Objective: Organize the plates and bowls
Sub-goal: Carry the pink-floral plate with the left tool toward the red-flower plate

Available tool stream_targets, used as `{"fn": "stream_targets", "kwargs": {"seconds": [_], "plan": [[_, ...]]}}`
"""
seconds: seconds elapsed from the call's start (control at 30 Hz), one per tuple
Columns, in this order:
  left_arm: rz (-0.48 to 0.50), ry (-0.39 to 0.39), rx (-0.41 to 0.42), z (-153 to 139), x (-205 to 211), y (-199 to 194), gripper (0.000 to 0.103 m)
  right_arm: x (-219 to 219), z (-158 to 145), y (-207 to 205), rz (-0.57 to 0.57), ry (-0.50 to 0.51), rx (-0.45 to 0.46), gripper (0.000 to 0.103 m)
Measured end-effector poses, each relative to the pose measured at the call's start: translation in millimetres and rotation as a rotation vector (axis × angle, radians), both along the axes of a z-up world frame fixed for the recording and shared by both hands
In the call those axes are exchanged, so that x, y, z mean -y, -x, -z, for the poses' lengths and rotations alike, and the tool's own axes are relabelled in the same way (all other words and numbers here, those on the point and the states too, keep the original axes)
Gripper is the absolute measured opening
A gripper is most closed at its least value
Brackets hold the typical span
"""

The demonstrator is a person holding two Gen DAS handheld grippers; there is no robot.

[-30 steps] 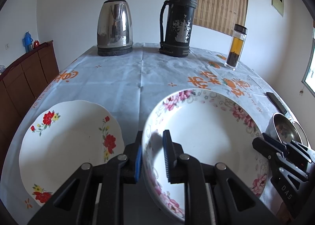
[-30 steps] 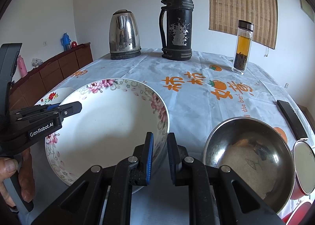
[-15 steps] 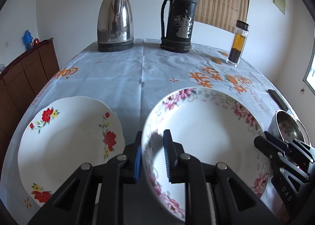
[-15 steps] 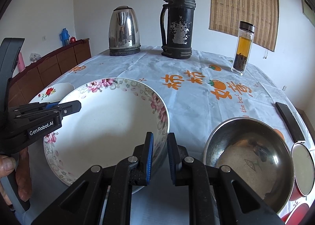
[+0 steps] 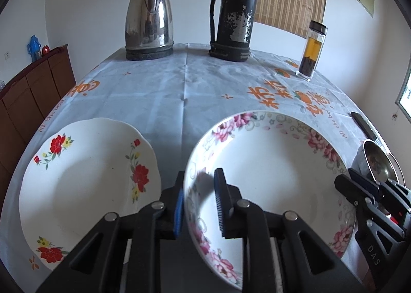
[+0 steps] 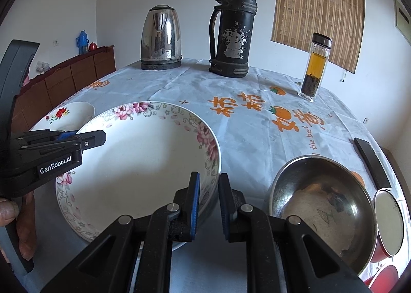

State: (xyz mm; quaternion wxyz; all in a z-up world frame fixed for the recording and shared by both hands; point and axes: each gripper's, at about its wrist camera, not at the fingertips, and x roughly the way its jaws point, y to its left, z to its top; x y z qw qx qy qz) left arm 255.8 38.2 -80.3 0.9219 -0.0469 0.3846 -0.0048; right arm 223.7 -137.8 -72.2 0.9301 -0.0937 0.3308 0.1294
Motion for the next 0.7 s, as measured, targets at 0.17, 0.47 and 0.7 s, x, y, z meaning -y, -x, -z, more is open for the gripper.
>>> {"fn": "stream_targets", "kwargs": {"seconds": [0.17, 0.47, 0.7], "plan": [[0.0, -0.003, 0.001, -0.2, 0.2, 0.4, 0.019, -0.9, 0.0, -0.3, 0.002, 0.004, -0.003, 0.016], [0.002, -0.065, 0.007, 1.3, 7.4, 1.1, 0.018, -5.0, 1.9, -0.7, 0.008, 0.047, 0.0, 0.019], [0.001, -0.053, 0.001, 1.3, 3.2, -0.2, 0.018, -8.6, 1.8, 0.9, 0.002, 0.053, 0.006, 0.019]]}}
